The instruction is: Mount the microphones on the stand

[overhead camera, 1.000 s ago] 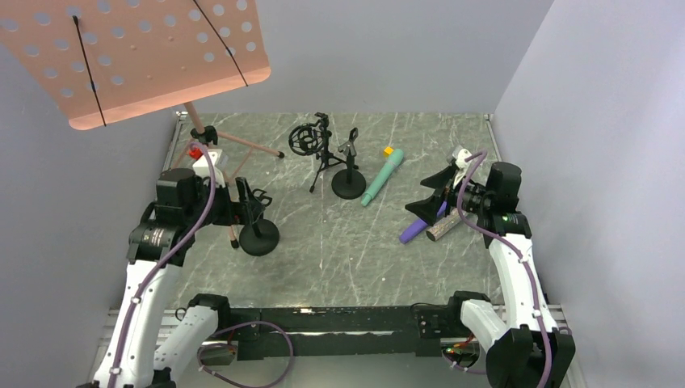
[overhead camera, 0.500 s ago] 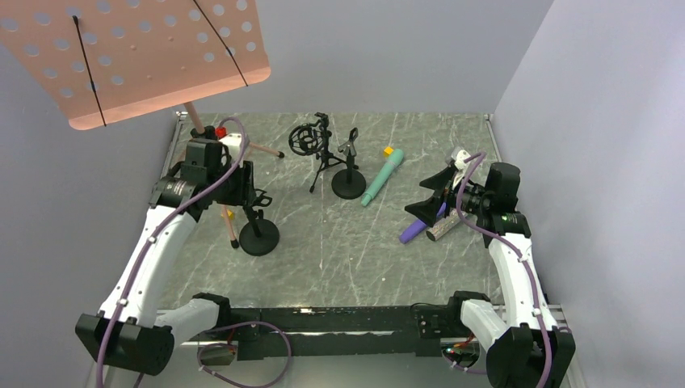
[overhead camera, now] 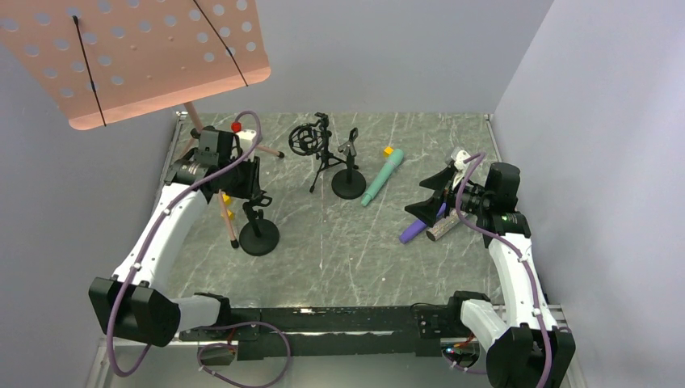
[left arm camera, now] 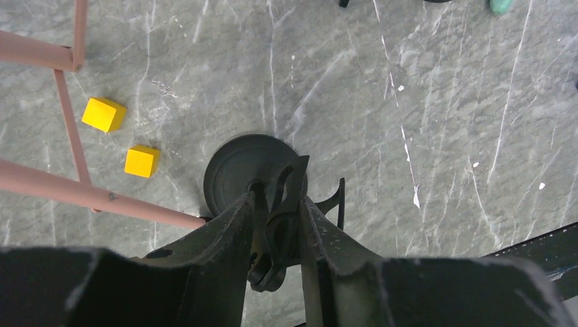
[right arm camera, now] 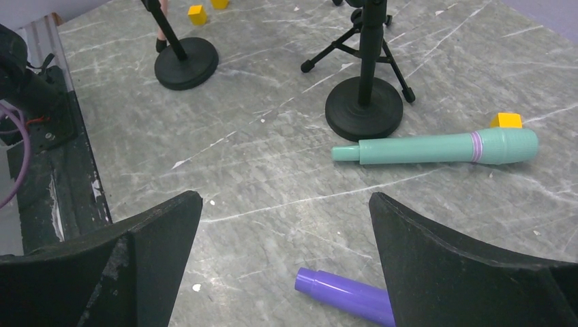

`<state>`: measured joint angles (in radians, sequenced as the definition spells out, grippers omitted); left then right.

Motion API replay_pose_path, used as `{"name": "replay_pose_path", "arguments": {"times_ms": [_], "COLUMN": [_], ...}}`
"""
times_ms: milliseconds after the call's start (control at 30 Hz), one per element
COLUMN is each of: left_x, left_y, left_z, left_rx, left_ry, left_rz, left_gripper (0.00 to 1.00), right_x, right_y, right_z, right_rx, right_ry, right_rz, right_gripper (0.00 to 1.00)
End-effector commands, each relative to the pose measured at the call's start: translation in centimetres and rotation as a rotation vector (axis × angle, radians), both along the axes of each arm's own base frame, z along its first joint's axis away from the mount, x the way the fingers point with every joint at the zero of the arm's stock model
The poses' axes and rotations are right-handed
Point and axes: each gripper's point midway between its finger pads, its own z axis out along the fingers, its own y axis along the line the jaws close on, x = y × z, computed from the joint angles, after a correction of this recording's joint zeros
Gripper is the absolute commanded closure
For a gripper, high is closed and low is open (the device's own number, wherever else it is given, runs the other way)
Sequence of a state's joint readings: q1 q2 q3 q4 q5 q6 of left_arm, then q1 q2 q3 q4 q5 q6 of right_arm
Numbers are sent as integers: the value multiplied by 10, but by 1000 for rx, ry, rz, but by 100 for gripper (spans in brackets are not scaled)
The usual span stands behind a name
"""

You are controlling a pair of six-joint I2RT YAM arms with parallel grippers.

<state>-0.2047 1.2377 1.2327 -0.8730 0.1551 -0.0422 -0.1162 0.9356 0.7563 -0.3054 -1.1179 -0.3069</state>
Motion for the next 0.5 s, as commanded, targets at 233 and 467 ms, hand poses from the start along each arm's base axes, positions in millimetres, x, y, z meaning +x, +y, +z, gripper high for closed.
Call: {"name": "replay_pose_path", "arguments": {"times_ms": [233, 467], "left_x": [12, 6], "left_y": [-18, -59], "left_z": [10, 50], "left_rx": [-41, -186], "left_ry": [-68, -191], "left_rz": [-117, -281], "left_gripper": [97, 100], "right_x": [-4, -4], "right_y": [4, 4], "right_z": [6, 6], "right_rx": [-1, -2], "right_ry": [-46, -48], "right_rz": [41, 42], "right_gripper": [0, 0]}}
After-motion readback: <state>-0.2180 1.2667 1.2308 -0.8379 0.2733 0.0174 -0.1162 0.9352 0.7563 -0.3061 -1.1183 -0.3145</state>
